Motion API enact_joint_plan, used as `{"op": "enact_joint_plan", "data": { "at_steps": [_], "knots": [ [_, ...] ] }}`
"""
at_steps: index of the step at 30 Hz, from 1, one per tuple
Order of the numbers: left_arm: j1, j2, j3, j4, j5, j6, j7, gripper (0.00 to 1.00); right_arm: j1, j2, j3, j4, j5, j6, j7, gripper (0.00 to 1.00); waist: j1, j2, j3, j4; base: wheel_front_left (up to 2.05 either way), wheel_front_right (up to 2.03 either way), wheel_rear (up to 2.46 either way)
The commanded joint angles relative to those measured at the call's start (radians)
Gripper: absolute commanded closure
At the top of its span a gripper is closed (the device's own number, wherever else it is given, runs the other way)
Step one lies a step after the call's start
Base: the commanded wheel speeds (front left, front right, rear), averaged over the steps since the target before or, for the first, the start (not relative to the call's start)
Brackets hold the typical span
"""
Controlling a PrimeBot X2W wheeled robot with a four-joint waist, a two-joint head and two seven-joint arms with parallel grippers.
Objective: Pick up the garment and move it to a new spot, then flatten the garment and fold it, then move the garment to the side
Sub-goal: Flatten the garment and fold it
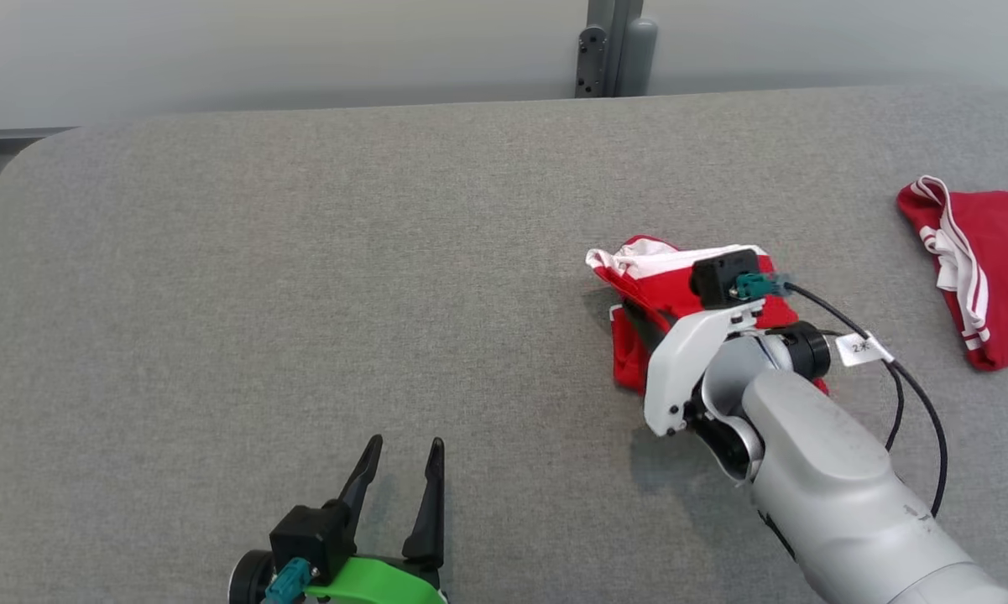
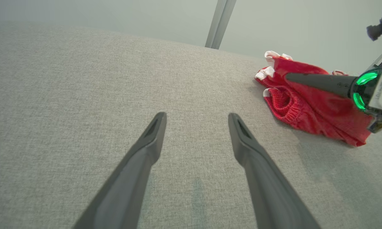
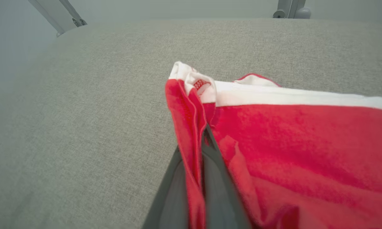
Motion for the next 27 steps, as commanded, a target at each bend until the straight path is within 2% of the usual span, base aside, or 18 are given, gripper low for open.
{"op": "enact_joint_plan", "data": {
  "at_steps": [1,5,9,13,17,27],
  "knots": [
    [-0.020,-0.001,-0.001,0.006,0.006,-0.006,-0.006,0.00,0.010,-0.001,-0.012,0.016,-0.038,-0.001,-0.013,1.00,0.0000,0.0000,0.005,0.024,0.00,0.00,0.00],
    [-0.018,-0.005,0.000,0.022,0.002,-0.006,-0.007,0.00,0.026,0.037,-0.046,0.056,-0.104,-0.001,-0.040,1.00,0.0000,0.0000,0.007,0.052,0.00,0.00,0.00],
    [-0.006,-0.007,0.006,0.033,0.003,-0.010,-0.008,0.00,0.013,0.041,-0.105,0.093,-0.170,-0.001,-0.096,1.00,0.0000,0.0000,0.007,0.064,0.00,0.00,0.00],
    [-0.004,-0.010,0.005,0.039,0.008,-0.012,-0.007,0.00,-0.012,0.044,-0.212,0.141,-0.244,-0.001,-0.166,1.00,0.0000,0.0000,0.006,0.064,0.00,0.00,0.00],
    [-0.009,-0.013,-0.001,0.044,0.013,-0.017,-0.008,0.00,-0.029,0.045,-0.274,0.168,-0.274,-0.001,-0.198,1.00,0.0000,0.0000,-0.002,0.060,0.00,0.00,0.00],
    [-0.017,-0.017,-0.008,0.048,0.021,-0.024,-0.007,0.00,-0.047,0.045,-0.260,0.207,-0.273,-0.001,-0.205,1.00,0.0000,0.0000,0.002,0.062,0.00,0.00,0.00]
  ]
}}
